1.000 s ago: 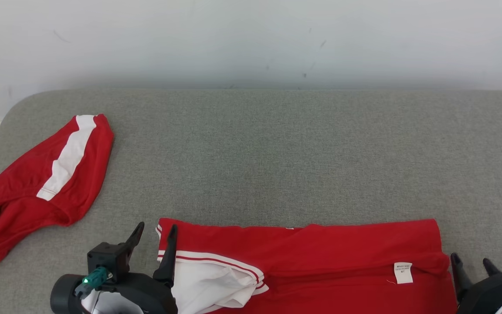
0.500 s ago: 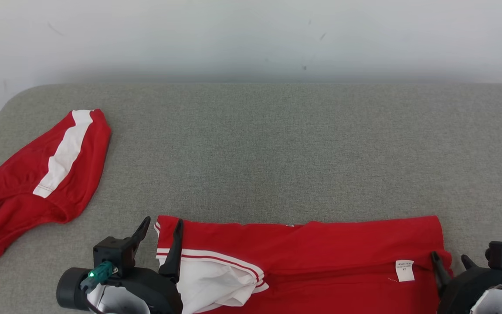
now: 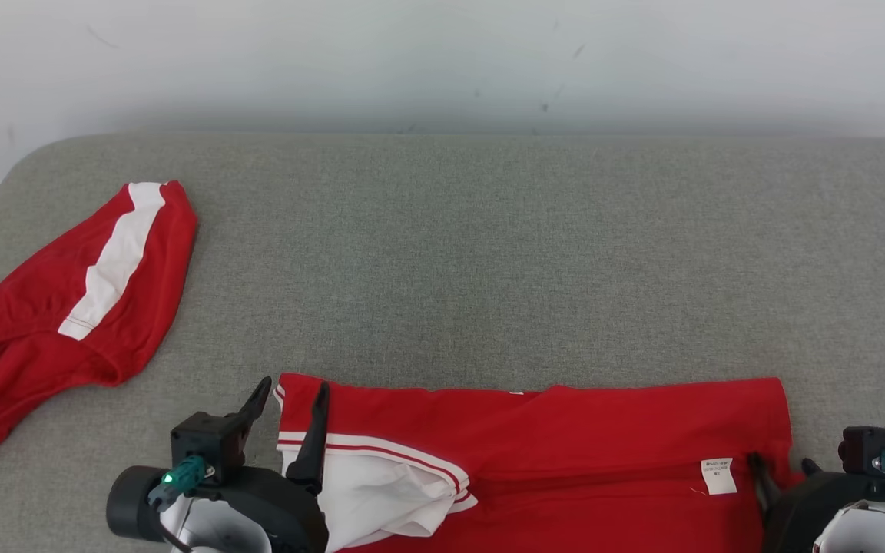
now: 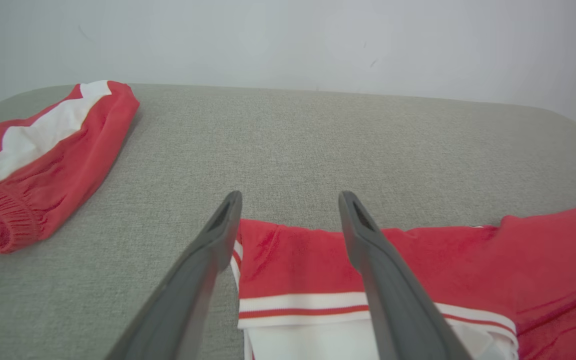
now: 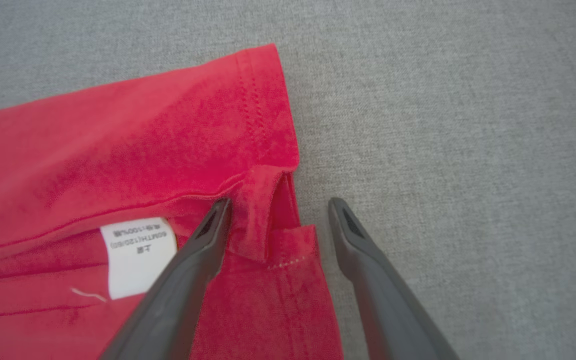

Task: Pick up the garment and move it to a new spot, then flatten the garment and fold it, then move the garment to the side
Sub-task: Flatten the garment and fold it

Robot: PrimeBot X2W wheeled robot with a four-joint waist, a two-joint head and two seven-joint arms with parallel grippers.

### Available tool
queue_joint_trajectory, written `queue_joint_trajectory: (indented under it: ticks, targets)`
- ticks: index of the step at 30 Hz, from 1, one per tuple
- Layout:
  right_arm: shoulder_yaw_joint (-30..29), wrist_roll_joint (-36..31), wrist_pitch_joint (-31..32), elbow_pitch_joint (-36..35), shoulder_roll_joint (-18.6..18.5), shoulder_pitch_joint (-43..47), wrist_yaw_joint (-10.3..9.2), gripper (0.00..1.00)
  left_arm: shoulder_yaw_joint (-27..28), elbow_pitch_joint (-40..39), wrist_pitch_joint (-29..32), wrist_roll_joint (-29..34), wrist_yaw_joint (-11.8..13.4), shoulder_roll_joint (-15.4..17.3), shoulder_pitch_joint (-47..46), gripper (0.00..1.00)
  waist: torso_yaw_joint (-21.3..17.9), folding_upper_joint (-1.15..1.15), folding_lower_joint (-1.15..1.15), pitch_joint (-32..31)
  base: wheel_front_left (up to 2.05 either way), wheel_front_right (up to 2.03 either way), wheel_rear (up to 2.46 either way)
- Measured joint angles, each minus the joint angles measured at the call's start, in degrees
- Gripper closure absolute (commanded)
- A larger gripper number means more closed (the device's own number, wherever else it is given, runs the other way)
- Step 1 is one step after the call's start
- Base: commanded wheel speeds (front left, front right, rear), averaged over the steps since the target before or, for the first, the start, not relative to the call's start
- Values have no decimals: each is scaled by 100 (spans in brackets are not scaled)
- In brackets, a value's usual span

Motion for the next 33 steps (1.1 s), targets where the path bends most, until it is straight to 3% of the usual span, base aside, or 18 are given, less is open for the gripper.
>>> queue_joint_trajectory:
  ticks: [4, 5, 6, 7, 8, 12, 13, 26, 27, 28, 33]
  targets:
    - [23, -37, 7, 52, -7, -144, -18, 0, -44, 42, -1, -8, -3, -76, -11, 0, 11, 0, 0, 48, 0, 0, 0]
    - [25, -48, 8, 71, -7, -157, -19, 7, -47, 51, -2, -8, -19, -79, -11, 0, 13, 0, 0, 51, 0, 0, 0]
    - [24, -48, 8, 93, -5, -169, -25, 43, -47, 62, -2, -9, -44, -78, -11, 0, 15, 0, 0, 52, 0, 0, 0]
    - [25, -48, 26, 127, -2, -194, -33, 62, -48, 78, -2, -10, -44, -79, -12, 0, 17, 0, 0, 53, 0, 0, 0]
    - [31, -49, 57, 151, -2, -223, -56, 65, -47, 99, -2, -13, -44, -78, -13, 0, 20, 0, 0, 53, 0, 0, 0]
    - [48, -49, 109, 191, 25, -233, -73, 100, -42, 152, -4, -18, -45, -71, -29, 0, 29, 0, 0, 39, 0, 0, 0]
    - [47, -49, 110, 201, 31, -232, -75, 100, -40, 155, -5, -18, -45, -69, -38, 0, 30, 0, 0, 33, 0, 0, 0]
    - [-225, -38, 204, 218, -102, -225, -176, 100, -29, 189, -56, -19, -45, -24, -82, 0, -40, 0, 0, -65, 0, 0, 0]
    - [-240, -37, 224, 216, -135, -224, -175, 47, -34, 187, -56, -19, -45, -25, -82, 0, -45, 0, 0, -63, 0, 0, 0]
    - [-259, -14, 255, 207, -144, -222, -175, 0, -44, 180, -55, -19, -46, -27, -82, 0, -46, 0, 0, -57, 0, 0, 0]
    - [-245, 67, 303, 197, -133, -215, -171, 0, -77, 182, -55, -19, -92, -62, -86, 0, -21, 0, 0, -11, 0, 0, 0]
